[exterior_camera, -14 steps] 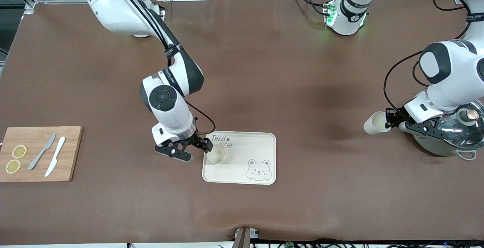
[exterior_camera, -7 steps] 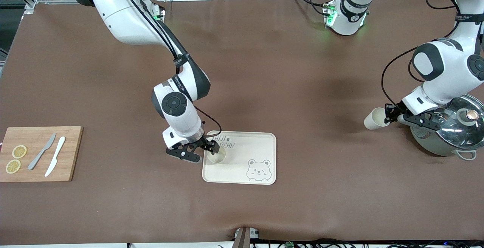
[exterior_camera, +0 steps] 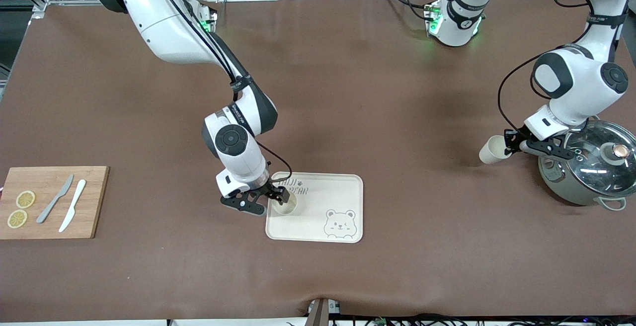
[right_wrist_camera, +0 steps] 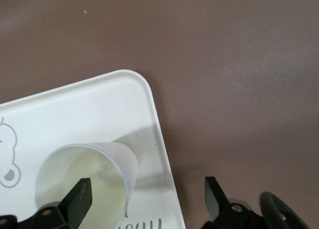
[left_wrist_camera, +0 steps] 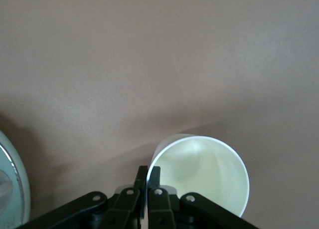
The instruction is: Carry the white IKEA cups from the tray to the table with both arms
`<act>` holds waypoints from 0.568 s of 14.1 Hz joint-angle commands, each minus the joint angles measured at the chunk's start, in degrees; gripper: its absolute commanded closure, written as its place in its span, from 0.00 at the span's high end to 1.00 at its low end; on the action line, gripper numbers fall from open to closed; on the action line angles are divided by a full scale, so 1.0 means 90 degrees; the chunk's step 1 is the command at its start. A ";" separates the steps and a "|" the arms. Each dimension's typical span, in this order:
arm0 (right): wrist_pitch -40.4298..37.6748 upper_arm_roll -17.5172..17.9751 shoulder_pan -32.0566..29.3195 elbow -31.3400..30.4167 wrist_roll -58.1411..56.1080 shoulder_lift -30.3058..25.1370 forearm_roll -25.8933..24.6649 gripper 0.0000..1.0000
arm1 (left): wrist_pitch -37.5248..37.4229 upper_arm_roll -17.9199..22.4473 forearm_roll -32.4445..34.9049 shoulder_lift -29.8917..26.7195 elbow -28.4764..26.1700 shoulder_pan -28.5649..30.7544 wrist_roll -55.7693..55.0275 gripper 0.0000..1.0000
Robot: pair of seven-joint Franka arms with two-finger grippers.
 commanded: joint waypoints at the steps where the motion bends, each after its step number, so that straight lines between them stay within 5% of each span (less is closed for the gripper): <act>1: 0.0086 -0.0045 0.0103 0.0185 0.0157 0.0238 -0.0160 1.00 | 0.0375 -0.0042 -0.0308 -0.0252 -0.0448 -0.0010 0.0199 0.00; 6: 0.0174 -0.0045 0.0152 0.0194 0.0166 0.0346 -0.0150 0.99 | 0.0659 -0.0051 -0.0396 -0.0252 -0.0673 -0.0039 0.0219 0.00; 8: 0.0165 -0.0045 0.0152 0.0194 0.0166 0.0346 -0.0150 0.77 | 0.0708 -0.0061 -0.0455 -0.0242 -0.0703 -0.0069 0.0219 0.00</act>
